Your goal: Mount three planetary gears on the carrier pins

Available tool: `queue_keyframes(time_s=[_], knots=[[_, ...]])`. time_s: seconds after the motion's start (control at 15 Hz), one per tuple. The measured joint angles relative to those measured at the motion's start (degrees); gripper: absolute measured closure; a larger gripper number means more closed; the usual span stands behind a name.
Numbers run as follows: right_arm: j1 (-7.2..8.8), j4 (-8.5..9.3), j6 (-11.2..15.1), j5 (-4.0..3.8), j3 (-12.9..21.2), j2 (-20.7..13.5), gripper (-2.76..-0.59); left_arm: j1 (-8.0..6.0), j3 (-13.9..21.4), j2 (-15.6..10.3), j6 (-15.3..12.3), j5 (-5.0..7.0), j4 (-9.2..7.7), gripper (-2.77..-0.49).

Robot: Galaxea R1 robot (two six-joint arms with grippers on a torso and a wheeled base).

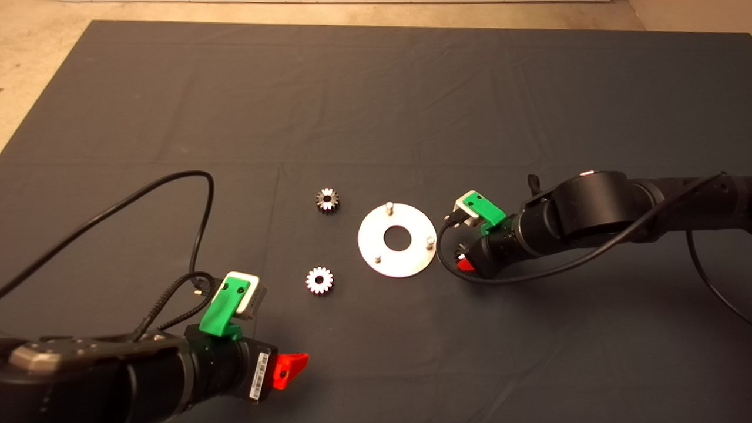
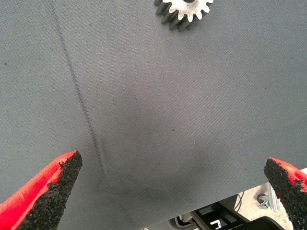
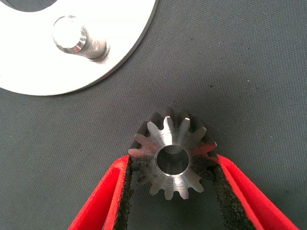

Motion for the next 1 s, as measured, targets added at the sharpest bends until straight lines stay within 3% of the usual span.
queue_keyframes(time_s=[1.0], knots=[[-0.28, -0.66, -0.6, 0.09, 0.1, -0.1, -1.03, -0.01, 0.0, -0.1, 0.0, 0.00, 0.00, -2.75]])
